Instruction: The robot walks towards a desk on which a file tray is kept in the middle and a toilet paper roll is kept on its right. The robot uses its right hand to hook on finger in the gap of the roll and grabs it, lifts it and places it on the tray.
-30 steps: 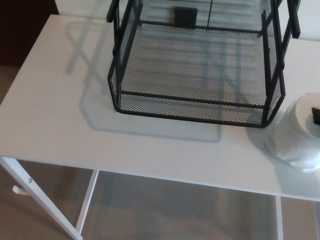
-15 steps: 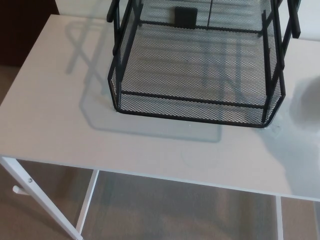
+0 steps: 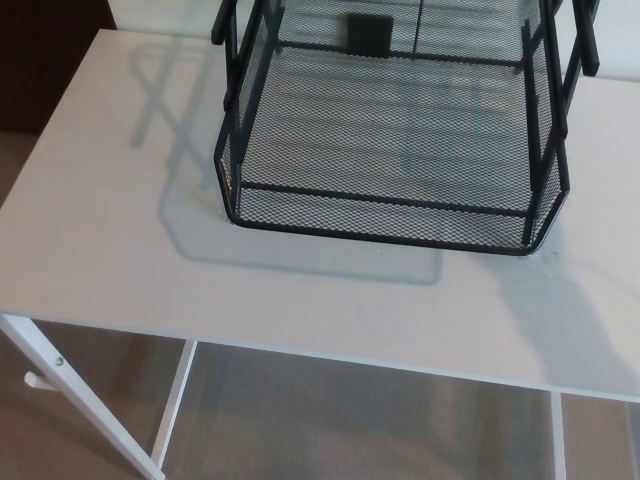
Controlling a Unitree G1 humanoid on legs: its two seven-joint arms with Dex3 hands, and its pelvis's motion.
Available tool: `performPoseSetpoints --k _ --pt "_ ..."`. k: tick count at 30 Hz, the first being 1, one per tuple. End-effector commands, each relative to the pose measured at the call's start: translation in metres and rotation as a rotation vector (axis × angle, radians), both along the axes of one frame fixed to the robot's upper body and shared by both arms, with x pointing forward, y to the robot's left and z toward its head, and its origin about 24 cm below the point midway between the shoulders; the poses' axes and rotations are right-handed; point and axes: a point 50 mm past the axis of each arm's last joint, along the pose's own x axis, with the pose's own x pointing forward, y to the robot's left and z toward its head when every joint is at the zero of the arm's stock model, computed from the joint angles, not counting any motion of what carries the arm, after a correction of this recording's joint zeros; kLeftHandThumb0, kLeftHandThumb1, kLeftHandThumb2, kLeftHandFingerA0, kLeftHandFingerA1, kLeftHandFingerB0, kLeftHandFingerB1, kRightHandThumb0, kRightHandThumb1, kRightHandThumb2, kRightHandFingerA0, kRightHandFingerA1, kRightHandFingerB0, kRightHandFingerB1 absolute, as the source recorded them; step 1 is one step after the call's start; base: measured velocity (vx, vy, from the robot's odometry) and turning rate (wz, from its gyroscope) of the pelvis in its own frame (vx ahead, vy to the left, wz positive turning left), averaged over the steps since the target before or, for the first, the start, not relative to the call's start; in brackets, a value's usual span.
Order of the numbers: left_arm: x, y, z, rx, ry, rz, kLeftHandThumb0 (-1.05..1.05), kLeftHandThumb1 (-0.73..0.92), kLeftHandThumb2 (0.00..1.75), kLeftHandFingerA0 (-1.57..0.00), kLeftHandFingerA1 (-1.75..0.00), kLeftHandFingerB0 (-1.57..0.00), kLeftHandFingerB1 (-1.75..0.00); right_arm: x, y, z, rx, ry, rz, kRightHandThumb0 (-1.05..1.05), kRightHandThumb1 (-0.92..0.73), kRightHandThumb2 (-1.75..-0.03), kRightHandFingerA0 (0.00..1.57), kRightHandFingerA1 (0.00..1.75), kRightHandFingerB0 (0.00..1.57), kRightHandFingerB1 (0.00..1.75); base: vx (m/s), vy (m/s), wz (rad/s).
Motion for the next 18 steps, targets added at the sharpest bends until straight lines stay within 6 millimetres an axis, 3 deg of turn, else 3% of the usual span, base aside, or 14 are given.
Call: performPoseSetpoints --k 1,2,7,8,9,10,11,14,16,17,18 --pt "-0.002 0.002 0.002 0.007 0.001 0.025 -0.78 0.92 0.68 -0.21 -0.66 -0.17 -0.47 0.007 0.038 0.031 -0.043 0.025 0.164 -0.28 -0.61 -0.66 0.89 1.60 0.91 0.69 0.00 0.000 0.00" --pt "-0.002 0.002 0.002 0.007 0.000 0.026 -0.77 0.92 0.68 -0.21 -0.65 -0.16 -0.47 0.008 0.042 0.032 -0.053 0.032 0.175 -0.22 -0.61 -0.64 0.95 1.52 0.94 0.67 0.00 0.000 0.00" --pt "-0.001 0.001 0.001 0.004 -0.011 0.041 -0.77 0.92 0.67 -0.21 -0.64 -0.16 -0.45 0.024 0.063 0.029 -0.093 0.102 0.259 -0.24 -0.65 -0.67 0.90 1.62 0.93 0.67 0.00 0.000 0.00" --pt "0.000 0.001 0.001 0.004 -0.010 0.040 -0.77 0.92 0.67 -0.22 -0.63 -0.15 -0.45 0.026 0.065 0.028 -0.093 0.113 0.266 -0.22 -0.62 -0.74 0.94 1.54 0.94 0.69 0.00 0.000 0.00" --pt "0.000 0.000 0.001 0.007 -0.004 0.029 -0.80 0.75 1.01 -0.20 -0.63 -0.13 -0.52 0.033 0.071 0.025 -0.100 0.154 0.285 -0.24 -0.64 -0.68 0.87 1.60 0.92 0.67 0.00 0.000 0.00" --pt "0.000 0.000 0.001 0.014 0.004 0.013 -0.80 0.74 1.01 -0.20 -0.63 -0.14 -0.52 0.042 0.080 0.021 -0.106 0.222 0.304 -0.23 -0.65 -0.67 0.86 1.56 0.90 0.65 0.00 0.000 0.00" --pt "0.000 0.000 0.000 0.011 0.003 0.014 -0.78 0.92 0.68 -0.21 -0.64 -0.15 -0.46 0.045 0.083 0.019 -0.096 0.250 0.315 -0.22 -0.66 -0.67 0.85 1.54 0.90 0.63 0.00 0.000 0.00" --pt "0.000 0.000 -0.001 0.017 0.002 -0.001 -0.78 0.92 0.69 -0.20 -0.64 -0.14 -0.46 0.060 0.100 0.011 -0.069 0.349 0.347 -0.21 -0.69 -0.63 0.81 1.43 0.89 0.59 0.00 0.000 0.00" --pt "0.000 0.000 0.000 0.028 0.015 -0.013 -0.80 0.92 0.70 -0.22 -0.64 -0.15 -0.46 0.068 0.109 0.003 -0.111 0.400 0.349 -0.24 -0.67 -0.60 0.81 1.48 0.87 0.57 0.00 0.000 0.00" --pt "0.000 0.000 -0.001 0.028 0.018 -0.008 -0.80 0.75 1.03 -0.27 -0.68 -0.16 -0.54 0.072 0.114 -0.002 -0.156 0.444 0.343 -0.24 -0.72 -0.61 0.84 1.20 0.88 0.62 0.00 0.000 0.00" --pt "-0.001 0.000 -0.002 0.024 0.017 0.002 -0.80 0.75 1.03 -0.27 -0.68 -0.16 -0.54 0.076 0.119 -0.008 -0.212 0.497 0.336 -0.24 -0.72 -0.61 0.84 1.20 0.88 0.62 0.00 0.000 0.00"
